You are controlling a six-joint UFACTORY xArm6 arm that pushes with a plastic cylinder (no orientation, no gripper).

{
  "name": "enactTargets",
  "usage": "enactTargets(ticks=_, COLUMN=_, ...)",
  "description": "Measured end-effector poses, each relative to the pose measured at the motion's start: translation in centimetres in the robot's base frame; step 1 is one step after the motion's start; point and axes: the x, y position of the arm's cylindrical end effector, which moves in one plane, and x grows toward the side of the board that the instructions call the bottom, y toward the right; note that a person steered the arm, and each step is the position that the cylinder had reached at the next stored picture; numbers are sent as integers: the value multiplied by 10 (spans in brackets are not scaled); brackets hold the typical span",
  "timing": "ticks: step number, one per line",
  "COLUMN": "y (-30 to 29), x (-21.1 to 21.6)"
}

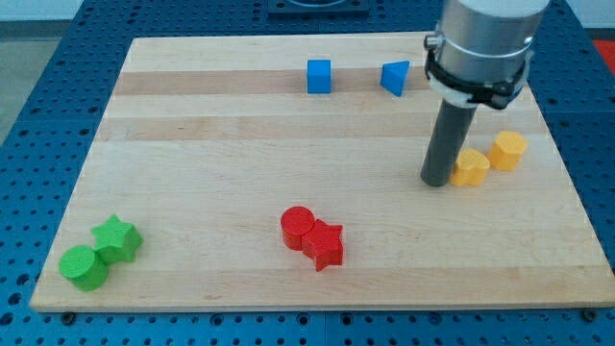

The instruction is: Push the yellow heart to the bottom left of the yellow hexagon

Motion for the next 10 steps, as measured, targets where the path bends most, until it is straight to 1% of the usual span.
enactTargets(ticks=1, y=-11, x=22)
enactTargets(ticks=2, y=-9, x=27)
enactTargets(ticks=5, y=19, x=19)
enactTargets(ticks=7, y=46, x=0)
enactTargets(ticks=9, y=63, x=-4)
enactTargets(ticks=10, y=59, x=0)
